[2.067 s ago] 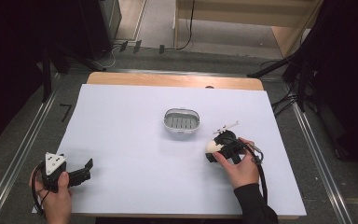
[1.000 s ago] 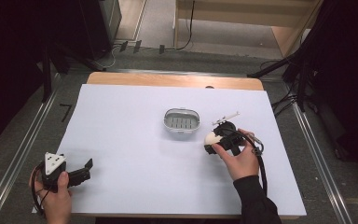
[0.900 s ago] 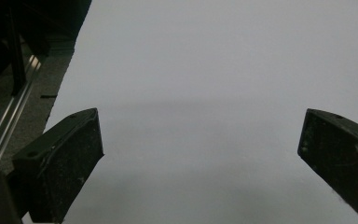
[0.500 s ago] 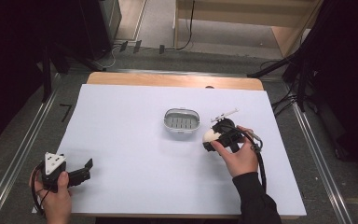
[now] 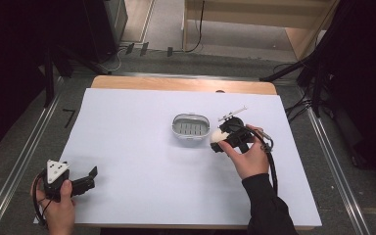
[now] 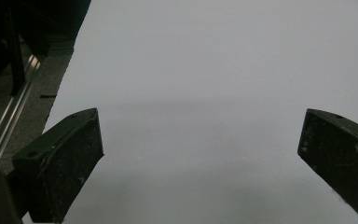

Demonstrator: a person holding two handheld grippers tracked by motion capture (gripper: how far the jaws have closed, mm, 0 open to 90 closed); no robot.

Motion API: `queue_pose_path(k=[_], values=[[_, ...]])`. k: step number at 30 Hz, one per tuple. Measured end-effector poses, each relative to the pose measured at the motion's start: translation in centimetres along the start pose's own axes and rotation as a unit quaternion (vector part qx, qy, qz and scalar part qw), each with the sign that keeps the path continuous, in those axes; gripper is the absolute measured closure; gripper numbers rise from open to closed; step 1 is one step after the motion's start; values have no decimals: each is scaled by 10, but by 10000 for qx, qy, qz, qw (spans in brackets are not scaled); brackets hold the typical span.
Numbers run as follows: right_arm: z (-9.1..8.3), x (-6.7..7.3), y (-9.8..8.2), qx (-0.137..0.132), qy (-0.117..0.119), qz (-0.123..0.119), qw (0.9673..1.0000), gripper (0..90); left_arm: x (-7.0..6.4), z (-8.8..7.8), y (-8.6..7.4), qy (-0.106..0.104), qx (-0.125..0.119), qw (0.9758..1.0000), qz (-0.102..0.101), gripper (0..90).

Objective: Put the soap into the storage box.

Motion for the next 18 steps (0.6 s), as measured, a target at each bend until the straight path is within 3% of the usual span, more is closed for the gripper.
queue_pose_path(k=[18], values=[[0,5,22,-48,42,-94,9999,245,0,0,0,-10,9,10000,-28,4]])
Point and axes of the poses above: each handheld gripper's, and its own axes: z roughly forward along the jaws, y roughly out of its top, x roughly to its left, the point moved 5 cm from there along z, roughly forward along the jaws, and after that the axes turned 1 degree about -x, right-handed, at the moved point
